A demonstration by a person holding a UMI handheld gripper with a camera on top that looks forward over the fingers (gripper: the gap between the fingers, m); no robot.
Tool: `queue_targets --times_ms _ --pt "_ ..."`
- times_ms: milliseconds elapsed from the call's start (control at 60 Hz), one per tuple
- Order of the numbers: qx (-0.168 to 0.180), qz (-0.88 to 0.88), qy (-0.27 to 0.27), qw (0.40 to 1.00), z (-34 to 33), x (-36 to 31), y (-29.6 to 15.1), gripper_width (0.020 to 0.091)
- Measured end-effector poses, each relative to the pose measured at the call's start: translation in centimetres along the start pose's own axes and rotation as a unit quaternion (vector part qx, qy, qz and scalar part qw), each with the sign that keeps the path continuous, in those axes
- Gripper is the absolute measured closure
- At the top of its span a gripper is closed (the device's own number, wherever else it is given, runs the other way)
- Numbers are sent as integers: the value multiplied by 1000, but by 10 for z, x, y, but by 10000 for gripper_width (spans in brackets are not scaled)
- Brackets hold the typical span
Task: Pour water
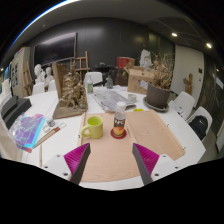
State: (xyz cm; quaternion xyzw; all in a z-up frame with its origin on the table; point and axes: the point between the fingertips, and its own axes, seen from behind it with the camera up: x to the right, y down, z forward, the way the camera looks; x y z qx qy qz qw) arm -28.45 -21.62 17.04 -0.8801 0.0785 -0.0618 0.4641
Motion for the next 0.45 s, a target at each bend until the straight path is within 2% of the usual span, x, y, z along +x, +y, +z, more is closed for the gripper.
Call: queue_targets --times_ms 317,450 --pt "14 -27 21 999 -26 0 -8 248" --pt "4 -28 21 999 -22 2 -4 246"
